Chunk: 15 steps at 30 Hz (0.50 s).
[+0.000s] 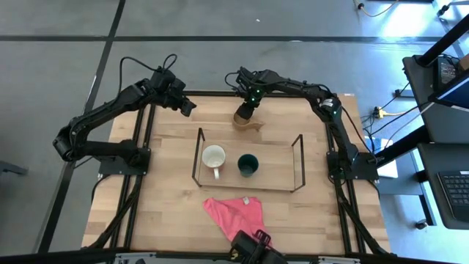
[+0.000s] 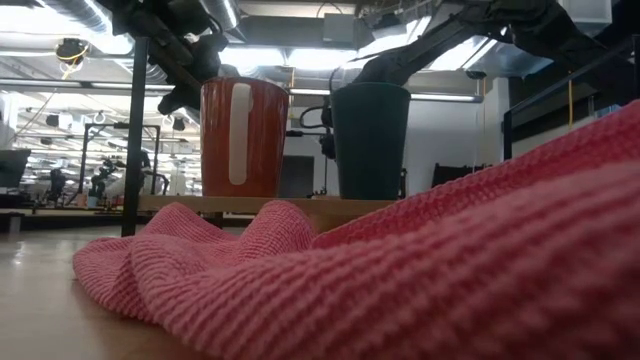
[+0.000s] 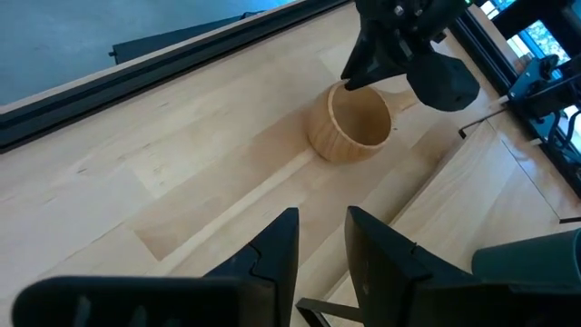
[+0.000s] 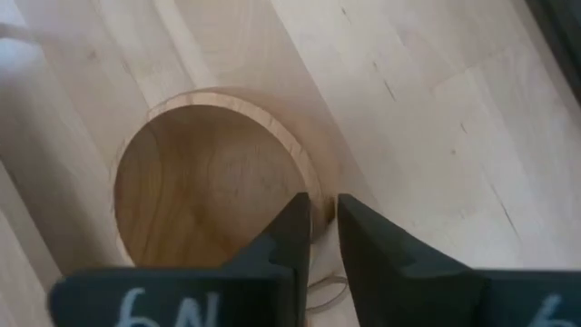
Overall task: Stack small to large cups/mugs on shelf
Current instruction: Move wooden mug from the bottom to the top
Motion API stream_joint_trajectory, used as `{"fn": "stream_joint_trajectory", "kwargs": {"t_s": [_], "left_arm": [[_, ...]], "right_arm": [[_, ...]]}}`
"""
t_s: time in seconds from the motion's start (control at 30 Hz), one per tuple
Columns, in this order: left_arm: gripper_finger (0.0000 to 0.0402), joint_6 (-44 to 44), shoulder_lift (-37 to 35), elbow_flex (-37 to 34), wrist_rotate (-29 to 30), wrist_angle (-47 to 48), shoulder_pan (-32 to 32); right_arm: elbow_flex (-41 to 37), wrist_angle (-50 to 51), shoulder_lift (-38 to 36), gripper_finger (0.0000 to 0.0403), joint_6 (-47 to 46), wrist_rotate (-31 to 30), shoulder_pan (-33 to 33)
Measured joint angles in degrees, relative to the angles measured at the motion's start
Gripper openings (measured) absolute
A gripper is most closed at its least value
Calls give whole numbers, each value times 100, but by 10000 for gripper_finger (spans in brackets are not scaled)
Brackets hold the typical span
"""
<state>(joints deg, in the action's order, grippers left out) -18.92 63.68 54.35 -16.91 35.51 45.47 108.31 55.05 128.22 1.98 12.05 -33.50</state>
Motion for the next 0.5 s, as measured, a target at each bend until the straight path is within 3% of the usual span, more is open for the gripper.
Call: {"fn": "stream_joint_trajectory", "kwargs": {"t_s": [0.3,0.5], "left_arm": [[86,2,0,0,138,0,0],[86,2,0,0,138,0,0]], "right_arm": [[0,-7,5,136,-21,-2,0],[0,-50,5,139,-31,-2,0]]}}
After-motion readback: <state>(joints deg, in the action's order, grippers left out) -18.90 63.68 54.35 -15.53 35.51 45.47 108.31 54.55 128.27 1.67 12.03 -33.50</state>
